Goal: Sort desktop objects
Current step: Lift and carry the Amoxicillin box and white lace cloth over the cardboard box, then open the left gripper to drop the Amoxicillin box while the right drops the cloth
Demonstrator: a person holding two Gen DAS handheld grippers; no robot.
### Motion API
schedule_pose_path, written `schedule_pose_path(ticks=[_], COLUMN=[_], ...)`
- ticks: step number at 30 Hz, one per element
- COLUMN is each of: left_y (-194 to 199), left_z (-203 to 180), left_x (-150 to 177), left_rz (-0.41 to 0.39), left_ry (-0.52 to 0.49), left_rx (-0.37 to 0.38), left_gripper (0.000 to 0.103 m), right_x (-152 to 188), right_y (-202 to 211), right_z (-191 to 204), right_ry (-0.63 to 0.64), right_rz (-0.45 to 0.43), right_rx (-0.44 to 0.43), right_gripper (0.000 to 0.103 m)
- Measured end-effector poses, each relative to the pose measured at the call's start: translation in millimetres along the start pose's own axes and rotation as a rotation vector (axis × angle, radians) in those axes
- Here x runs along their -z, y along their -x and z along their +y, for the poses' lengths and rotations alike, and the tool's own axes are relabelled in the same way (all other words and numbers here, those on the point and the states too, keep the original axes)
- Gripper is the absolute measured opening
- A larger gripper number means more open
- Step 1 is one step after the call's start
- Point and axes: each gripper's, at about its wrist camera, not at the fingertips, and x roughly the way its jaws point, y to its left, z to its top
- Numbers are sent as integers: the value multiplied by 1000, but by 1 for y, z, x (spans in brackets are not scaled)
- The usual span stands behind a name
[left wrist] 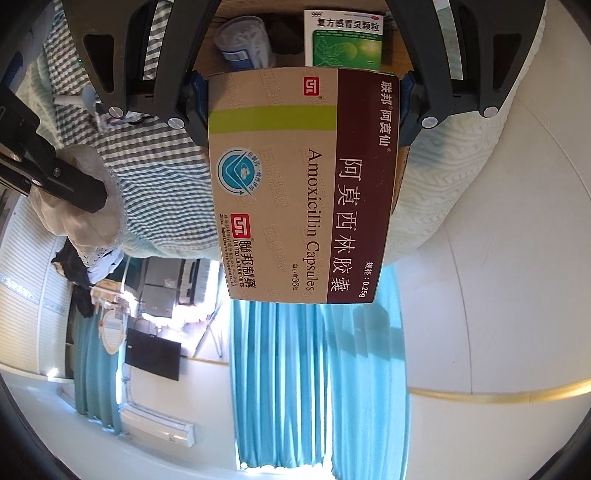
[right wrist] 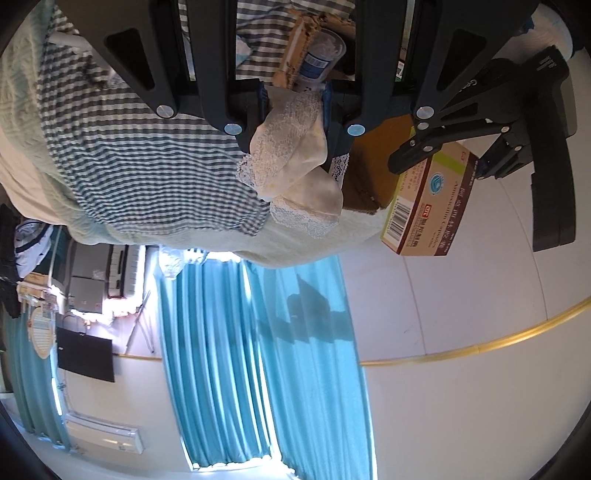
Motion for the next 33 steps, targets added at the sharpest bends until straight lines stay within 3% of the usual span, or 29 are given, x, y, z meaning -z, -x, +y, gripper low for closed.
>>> schedule_pose_path(ticks=[22,26,33], left_y=[-91,-89,-67], left_z=[20,24,27], left_x=[32,35,27], left_rz=[202,208,173], left_ry=[1,27,30], left_rx=[-59,-58,-84], left_gripper=[76,84,86], right_x=[36,38,27], right_y=[-115,-121,-111], right_z=[11,6,5], right_ry=[6,-25,-28], right_rz=[166,149,128], right_rx=[-97,-103,-86], right_gripper=[24,49,52])
